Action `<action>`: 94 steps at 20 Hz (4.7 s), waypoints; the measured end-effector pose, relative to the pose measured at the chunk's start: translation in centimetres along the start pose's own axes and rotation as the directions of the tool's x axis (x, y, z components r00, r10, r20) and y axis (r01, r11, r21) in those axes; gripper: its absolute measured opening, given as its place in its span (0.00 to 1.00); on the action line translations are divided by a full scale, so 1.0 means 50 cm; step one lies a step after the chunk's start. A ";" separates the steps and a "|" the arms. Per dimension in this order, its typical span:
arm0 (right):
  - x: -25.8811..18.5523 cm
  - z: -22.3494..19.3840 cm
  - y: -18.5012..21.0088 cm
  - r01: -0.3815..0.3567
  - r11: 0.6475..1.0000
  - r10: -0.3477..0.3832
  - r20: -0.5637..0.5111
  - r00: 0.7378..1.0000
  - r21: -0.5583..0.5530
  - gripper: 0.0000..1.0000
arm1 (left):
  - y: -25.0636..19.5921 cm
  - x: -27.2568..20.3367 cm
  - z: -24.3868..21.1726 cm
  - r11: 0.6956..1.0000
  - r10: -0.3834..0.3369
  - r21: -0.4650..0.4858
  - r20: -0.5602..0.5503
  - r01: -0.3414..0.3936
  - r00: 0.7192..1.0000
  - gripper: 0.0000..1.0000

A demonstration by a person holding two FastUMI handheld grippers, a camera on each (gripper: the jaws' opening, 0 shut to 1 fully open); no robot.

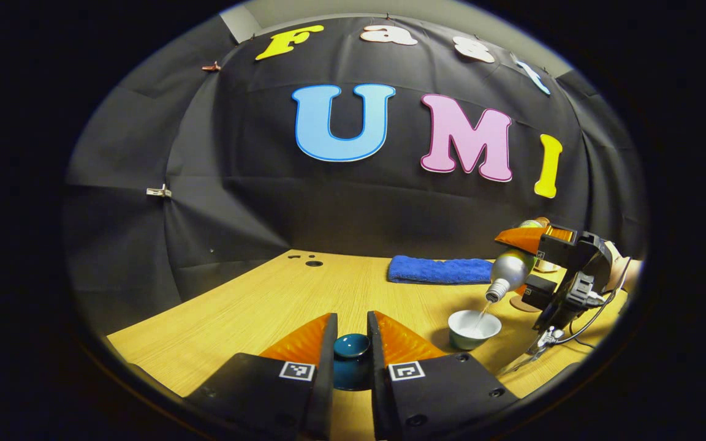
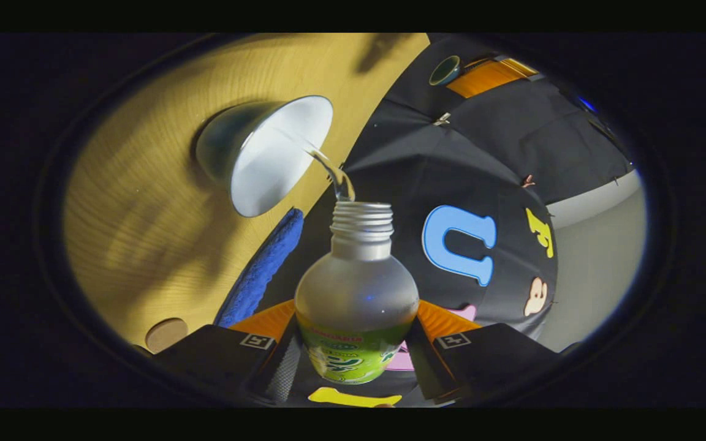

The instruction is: Open the teacup lid with one hand, grasp the water bottle and pour water into the teacup with the other hand; after pouring, place the water bottle on the coaster and then close the teacup lid.

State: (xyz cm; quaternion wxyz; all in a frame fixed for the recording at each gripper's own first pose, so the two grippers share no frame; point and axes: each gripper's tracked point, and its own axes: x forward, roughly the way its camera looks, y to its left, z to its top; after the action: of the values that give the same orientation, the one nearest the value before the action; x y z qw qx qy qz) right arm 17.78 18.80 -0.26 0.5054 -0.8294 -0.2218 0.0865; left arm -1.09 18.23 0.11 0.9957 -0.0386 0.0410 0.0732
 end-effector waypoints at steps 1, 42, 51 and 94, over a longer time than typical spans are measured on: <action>0.001 -0.002 -0.002 0.002 1.000 -0.002 -0.004 1.000 -0.011 0.80 | -0.002 0.000 0.001 1.000 -0.002 0.002 0.001 0.002 1.000 0.30; -0.012 -0.001 -0.074 0.103 0.985 -0.102 0.009 0.995 -0.135 0.80 | 0.000 -0.030 0.009 1.000 0.005 0.016 0.019 -0.006 1.000 0.30; -0.020 -0.014 -0.088 0.100 0.984 -0.101 -0.004 0.995 -0.145 0.80 | 0.000 -0.045 0.018 1.000 0.008 0.016 0.028 -0.008 1.000 0.30; -0.307 -0.237 -0.060 0.127 -0.252 0.203 -0.076 0.976 0.959 0.81 | -0.269 -0.037 0.040 0.980 -0.192 0.054 0.033 0.191 0.981 0.30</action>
State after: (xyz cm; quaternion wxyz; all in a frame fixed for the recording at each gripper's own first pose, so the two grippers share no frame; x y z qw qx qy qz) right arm 7.67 3.50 6.76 0.9807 -0.1164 0.0137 0.1568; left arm -0.74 4.88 3.18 0.9994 -0.0159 0.0200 -0.0233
